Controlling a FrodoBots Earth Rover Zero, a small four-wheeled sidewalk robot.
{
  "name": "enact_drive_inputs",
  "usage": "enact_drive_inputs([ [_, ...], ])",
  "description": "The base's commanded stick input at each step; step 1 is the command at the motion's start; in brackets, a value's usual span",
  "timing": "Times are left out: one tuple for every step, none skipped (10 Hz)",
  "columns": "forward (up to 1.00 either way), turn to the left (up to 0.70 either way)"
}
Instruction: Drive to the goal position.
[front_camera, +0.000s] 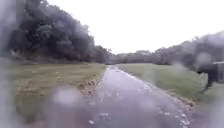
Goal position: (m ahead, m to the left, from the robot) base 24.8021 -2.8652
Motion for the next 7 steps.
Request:
enact_drive_inputs([
  [0.85,-0.23],
  [0.85,-0.33],
  [0.85,-0.17],
  [0.85,0.00],
  [0.85,0.00],
  [0.85,0.00],
  [0.85,0.00],
])
